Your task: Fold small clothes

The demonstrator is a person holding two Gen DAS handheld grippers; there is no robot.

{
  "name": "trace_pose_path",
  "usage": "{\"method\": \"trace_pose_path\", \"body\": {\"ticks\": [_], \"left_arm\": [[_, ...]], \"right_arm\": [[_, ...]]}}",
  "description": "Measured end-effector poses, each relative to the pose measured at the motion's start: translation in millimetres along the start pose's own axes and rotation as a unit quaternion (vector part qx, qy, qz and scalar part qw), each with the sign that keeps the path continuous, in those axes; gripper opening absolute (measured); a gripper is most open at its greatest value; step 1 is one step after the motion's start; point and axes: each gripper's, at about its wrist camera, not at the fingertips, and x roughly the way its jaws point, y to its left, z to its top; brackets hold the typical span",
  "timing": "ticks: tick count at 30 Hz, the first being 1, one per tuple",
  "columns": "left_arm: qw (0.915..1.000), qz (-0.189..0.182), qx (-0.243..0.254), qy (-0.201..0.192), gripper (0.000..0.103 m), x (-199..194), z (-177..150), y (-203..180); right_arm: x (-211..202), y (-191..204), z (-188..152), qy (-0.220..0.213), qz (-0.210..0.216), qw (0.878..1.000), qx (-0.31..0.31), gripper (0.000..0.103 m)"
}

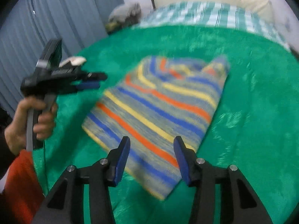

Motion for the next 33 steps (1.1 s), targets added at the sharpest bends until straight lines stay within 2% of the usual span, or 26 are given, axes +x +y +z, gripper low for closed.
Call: {"method": "trace_pose_path", "body": {"ticks": [2,3,4,5,7,8,9,10,11,12,13,17,20,25,33], "left_arm": [[0.9990,0.021,0.031,0.025,0.082,8.6,-19.1,-10.0],[0.9970,0.049,0.038,0.045,0.079,21.4,-26.3,-9.6],[0.9924,0.089,0.034,0.078,0.067,36.8,-36.7,-1.5],[0.9895,0.104,0.026,0.098,0.063,42.6,-43.7,6.1],[0.9914,0.105,0.016,0.077,0.067,22.3,-51.2,6.6],[0.9917,0.110,0.018,0.065,0.077,6.1,-55.3,1.7],[0.9924,0.111,0.027,0.046,0.082,-15.0,-62.3,-6.6],[0.9930,0.108,0.036,0.030,0.090,-26.8,-66.5,-13.3],[0.9933,0.104,0.047,0.018,0.095,-40.7,-75.4,-20.8],[0.9927,0.102,0.063,0.009,0.096,-53.2,-85.7,-28.7],[0.9917,0.105,0.073,0.007,0.096,-60.0,-93.2,-33.3],[0.9851,0.131,0.111,0.011,0.096,-71.4,-132.4,-51.2],[0.9851,0.135,0.104,0.020,0.096,-72.8,-148.8,-54.5],[0.9874,0.133,0.085,0.015,0.096,-79.2,-166.1,-63.1],[0.9828,0.145,0.113,0.015,0.096,-76.9,-180.5,-82.5]], "right_arm": [[-0.8,5.7,-11.7,0.006,0.007,1.000,0.007,0.049],[7.9,5.3,-19.8,0.021,0.010,1.000,0.019,0.049],[24.6,0.9,-33.0,0.057,0.007,0.998,0.037,0.049],[37.8,-3.1,-42.6,0.090,0.000,0.995,0.051,0.049],[28.0,-0.7,-47.9,0.072,-0.023,0.996,0.057,0.048],[18.5,3.6,-45.6,0.072,-0.035,0.995,0.061,0.049],[1.4,11.6,-43.2,0.064,-0.056,0.994,0.066,0.050],[-10.1,17.7,-42.9,0.056,-0.073,0.994,0.065,0.059],[-19.6,24.9,-43.3,0.050,-0.094,0.992,0.061,0.076],[-35.5,37.4,-45.7,0.041,-0.133,0.989,0.050,0.083],[-44.4,43.5,-48.9,0.033,-0.153,0.987,0.045,0.088],[-69.2,65.7,-65.4,0.036,-0.204,0.978,0.039,0.088],[-83.9,74.5,-77.9,0.038,-0.229,0.972,0.045,0.088],[-99.8,90.3,-92.0,0.030,-0.263,0.963,0.041,0.088],[-112.6,93.9,-109.1,0.033,-0.288,0.956,0.044,0.089]]}}
